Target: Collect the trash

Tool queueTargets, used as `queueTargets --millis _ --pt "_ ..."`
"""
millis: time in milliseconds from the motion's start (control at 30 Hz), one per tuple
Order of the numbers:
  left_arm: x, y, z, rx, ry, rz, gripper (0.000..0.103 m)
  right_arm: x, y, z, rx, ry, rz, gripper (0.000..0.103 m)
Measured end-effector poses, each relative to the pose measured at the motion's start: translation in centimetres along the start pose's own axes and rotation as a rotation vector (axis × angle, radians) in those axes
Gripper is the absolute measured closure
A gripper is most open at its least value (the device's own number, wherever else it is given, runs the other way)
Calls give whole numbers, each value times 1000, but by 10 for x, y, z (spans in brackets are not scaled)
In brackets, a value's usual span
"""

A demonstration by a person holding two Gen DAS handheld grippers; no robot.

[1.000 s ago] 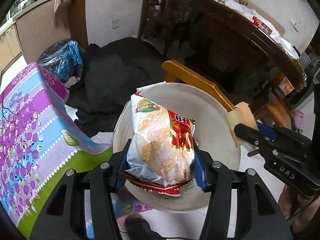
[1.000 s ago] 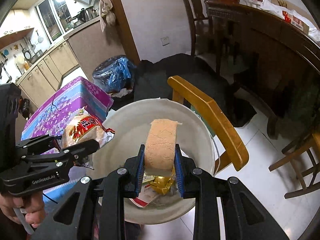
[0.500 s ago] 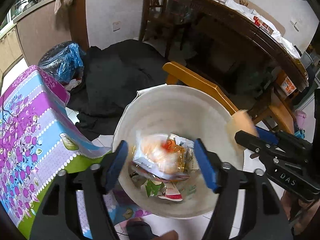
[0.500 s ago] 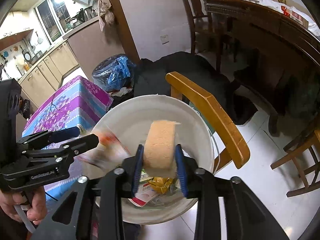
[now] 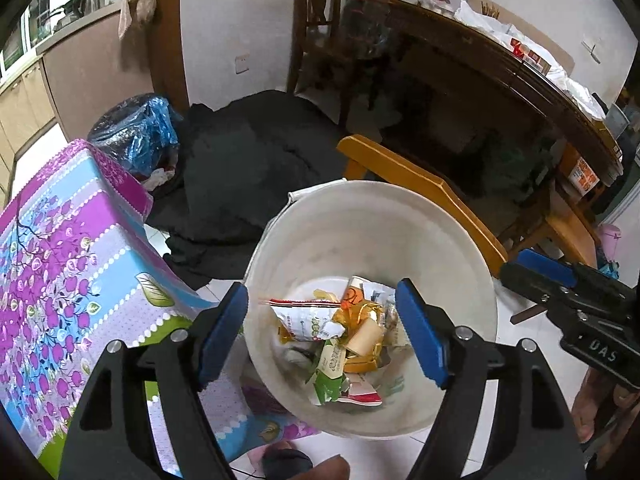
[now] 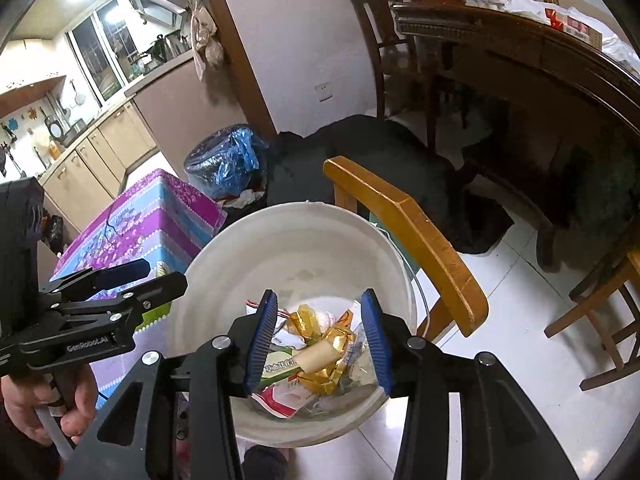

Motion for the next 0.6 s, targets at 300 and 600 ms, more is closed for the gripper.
queueTargets --millis 300,600 --pt "-26 -1 13 21 -87 -98 30 -60 -6 31 -114 69 -205 35" --pt "-77 -4 18 76 -167 -273 21 -128 2 70 -170 117 -399 15"
Point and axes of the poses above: each gripper's, at about its wrist camera, not at the fingertips, and x roughly the way its jaws point, z to its left, y to its underside, the point moved 10 cm from there along x, roughly the way its jaws point, and after that the axes turned 4 degrees about -z, right-handed, at the moved point
